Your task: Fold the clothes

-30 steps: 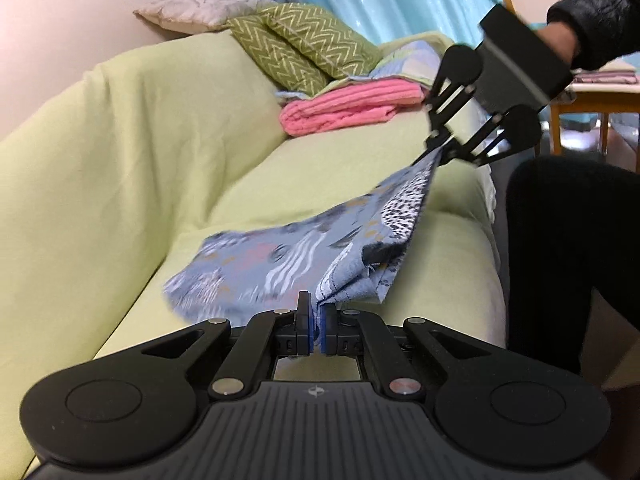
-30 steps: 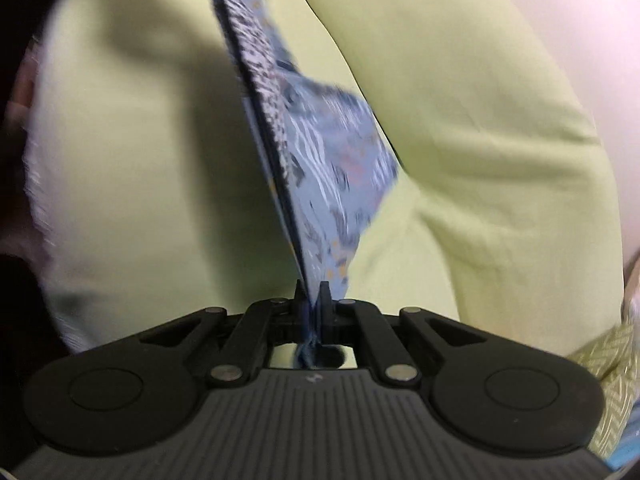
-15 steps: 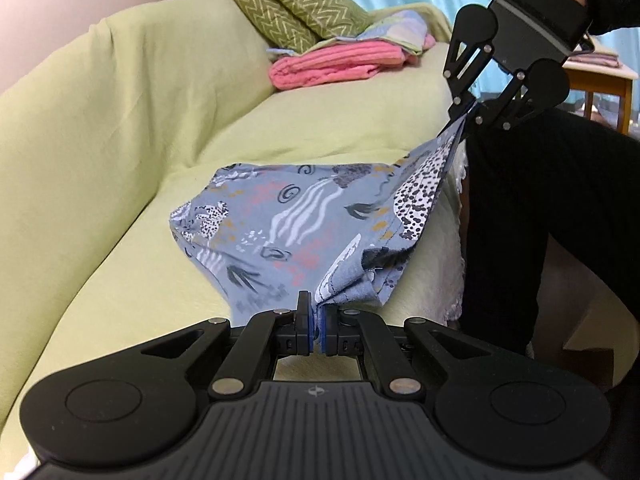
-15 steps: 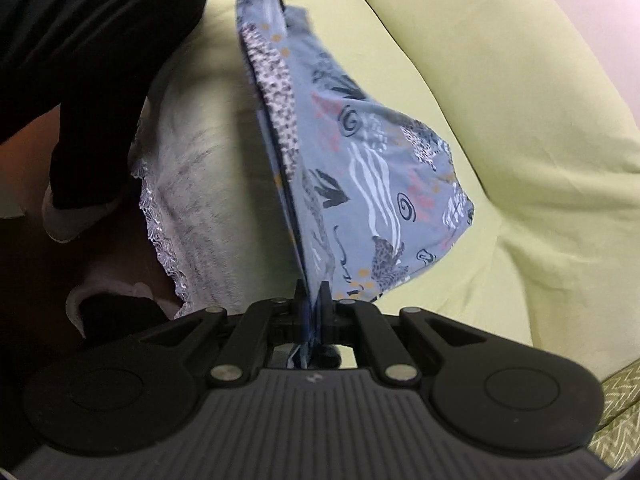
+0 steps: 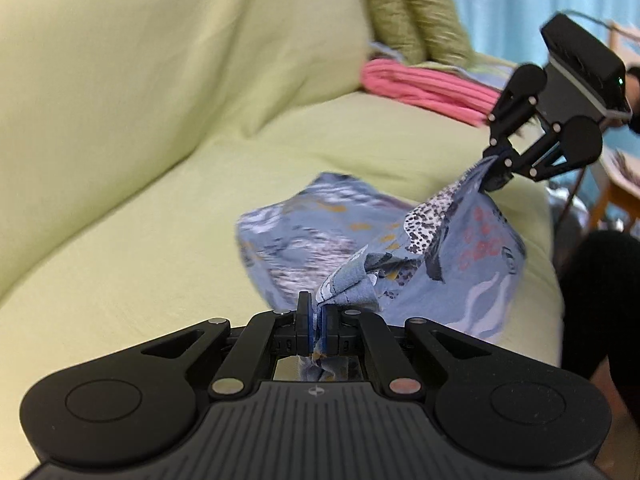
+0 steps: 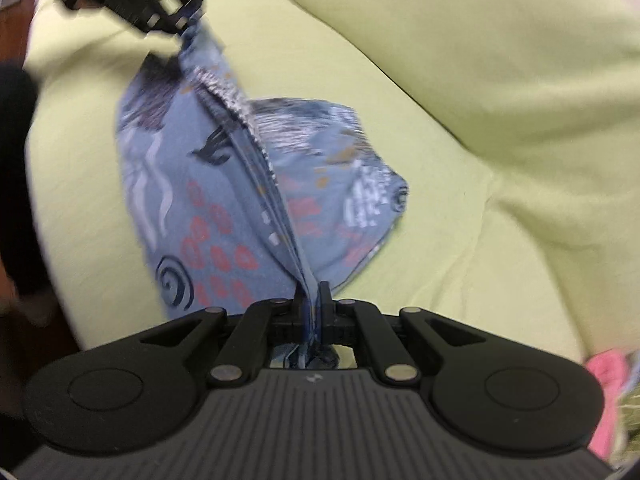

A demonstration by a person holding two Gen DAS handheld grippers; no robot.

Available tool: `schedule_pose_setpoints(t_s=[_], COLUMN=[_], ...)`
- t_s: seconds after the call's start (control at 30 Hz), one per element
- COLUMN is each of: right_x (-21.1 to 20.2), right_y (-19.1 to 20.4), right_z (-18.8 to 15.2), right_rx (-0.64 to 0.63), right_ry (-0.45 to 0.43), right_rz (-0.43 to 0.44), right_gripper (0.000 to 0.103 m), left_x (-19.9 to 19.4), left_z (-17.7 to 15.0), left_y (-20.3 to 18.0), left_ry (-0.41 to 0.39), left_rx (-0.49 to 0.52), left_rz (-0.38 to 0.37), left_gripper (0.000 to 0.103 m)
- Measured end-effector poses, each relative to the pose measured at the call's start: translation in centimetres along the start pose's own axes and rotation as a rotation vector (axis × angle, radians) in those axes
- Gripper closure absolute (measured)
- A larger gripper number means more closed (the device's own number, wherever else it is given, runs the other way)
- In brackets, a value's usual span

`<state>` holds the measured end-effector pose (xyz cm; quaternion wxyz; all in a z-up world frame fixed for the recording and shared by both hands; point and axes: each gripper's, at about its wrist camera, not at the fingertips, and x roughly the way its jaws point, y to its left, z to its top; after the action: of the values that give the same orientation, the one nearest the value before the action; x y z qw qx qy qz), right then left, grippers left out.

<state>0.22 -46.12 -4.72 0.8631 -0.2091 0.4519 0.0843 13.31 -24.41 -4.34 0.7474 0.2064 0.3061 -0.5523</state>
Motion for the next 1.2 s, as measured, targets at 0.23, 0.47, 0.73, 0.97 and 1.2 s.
schedule_pose_setpoints(t_s=[0.23,0.47,0.73,0.97,1.2], right_x=[8.1,6.8,6.0,8.1,9.0], right_y=[-6.3,-9.1,-10.1,-9.8,-10.1], right_z=[-1.2,-6.1,-10.5,-10.9,-11.7], right_rx=[0.234,0.608,0.934,0.978,1.071], right_ry=[0.004,-0.160,-0.304,-0.278,-0.326], right_rz=[0.164,0.174,0.205,0.244,0.322], right_gripper=[0.101,0.073,0.036,0.036,0.053], left_x=[5.5,6.1,6.1,7.0,7.3], left_z=[-0.7,-1.9,-1.8,-0.5,-1.0], left_y=[4.7,6.3,7.4,7.9,8.0], left_ry=[0.042,-0.019,-0.067,-0.036,-0.040], left_rx=[-0.136,-0.265,-0.318,-0.289,-0.277], left_rz=[-0.018,-0.035,-0.058,-0.091,-0.102], left_gripper=[0.094,0.074,0.057,0.060,0.097])
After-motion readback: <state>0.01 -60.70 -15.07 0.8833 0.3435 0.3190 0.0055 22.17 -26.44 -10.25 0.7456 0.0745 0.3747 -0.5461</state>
